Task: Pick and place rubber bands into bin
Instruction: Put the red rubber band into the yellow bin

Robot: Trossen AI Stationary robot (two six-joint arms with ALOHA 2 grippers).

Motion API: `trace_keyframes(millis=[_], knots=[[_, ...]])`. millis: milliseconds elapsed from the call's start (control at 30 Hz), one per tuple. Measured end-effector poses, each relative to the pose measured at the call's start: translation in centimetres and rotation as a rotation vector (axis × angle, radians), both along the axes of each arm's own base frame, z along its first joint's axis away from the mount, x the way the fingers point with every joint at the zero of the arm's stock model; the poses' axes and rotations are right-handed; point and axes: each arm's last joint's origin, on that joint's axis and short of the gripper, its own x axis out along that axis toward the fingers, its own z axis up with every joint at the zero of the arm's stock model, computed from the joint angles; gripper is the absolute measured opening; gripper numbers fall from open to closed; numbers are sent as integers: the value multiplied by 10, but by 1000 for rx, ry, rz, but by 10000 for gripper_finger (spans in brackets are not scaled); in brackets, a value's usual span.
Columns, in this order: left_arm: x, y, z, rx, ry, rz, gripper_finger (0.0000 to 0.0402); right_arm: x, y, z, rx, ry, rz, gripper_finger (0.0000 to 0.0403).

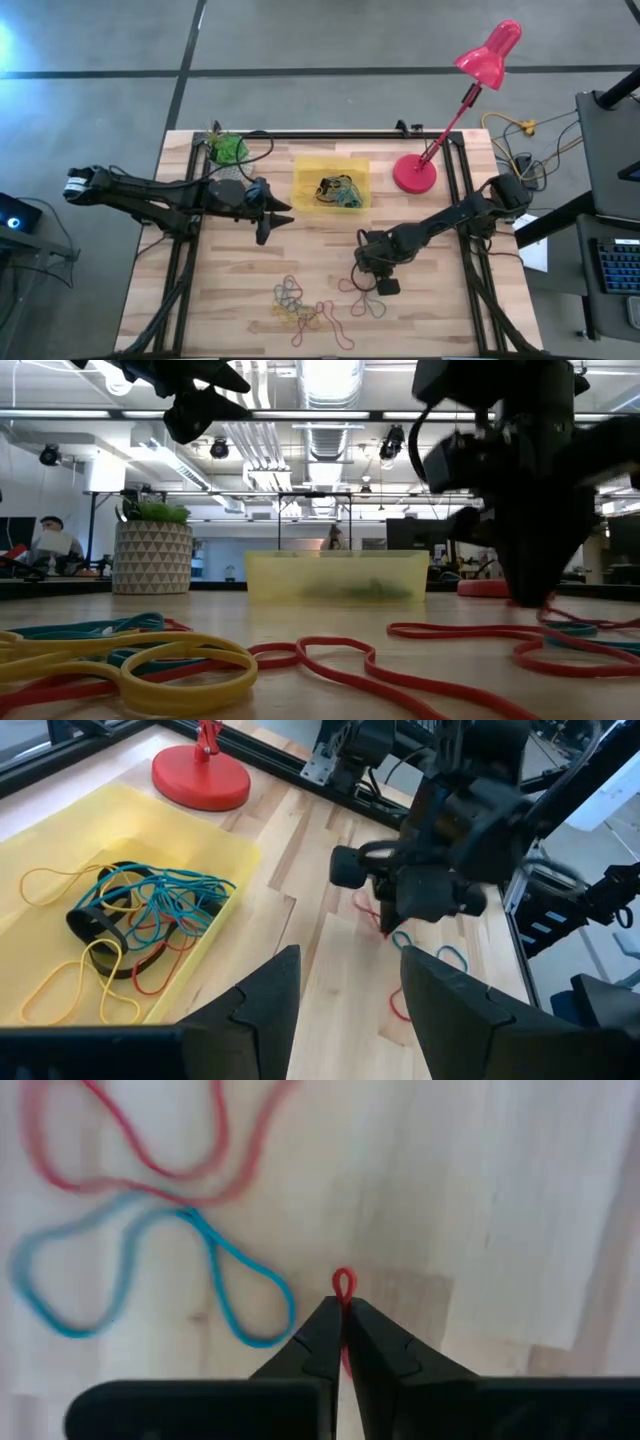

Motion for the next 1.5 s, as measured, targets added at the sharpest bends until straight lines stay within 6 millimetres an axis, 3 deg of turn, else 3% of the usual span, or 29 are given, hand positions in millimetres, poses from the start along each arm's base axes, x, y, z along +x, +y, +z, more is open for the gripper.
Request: trace_keyframes(millis=[500, 767, 1000, 1200, 1500], knots=[[2, 0, 2, 20, -50, -5, 158, -16, -8, 83, 40, -313, -60, 8], [2, 0, 4, 37, -64, -11, 158, -22, -22, 136, -106, -552, -152, 8], [4, 0, 10, 59, -128, -14, 158, -13, -52, 171, -303, -680, -224, 8], [4, 0, 12, 58, -149, -13, 158, 1, -94, 176, -414, -668, -303, 8], [4, 0, 13, 58, -162, -5, 158, 16, -158, 148, -397, -557, -431, 9]])
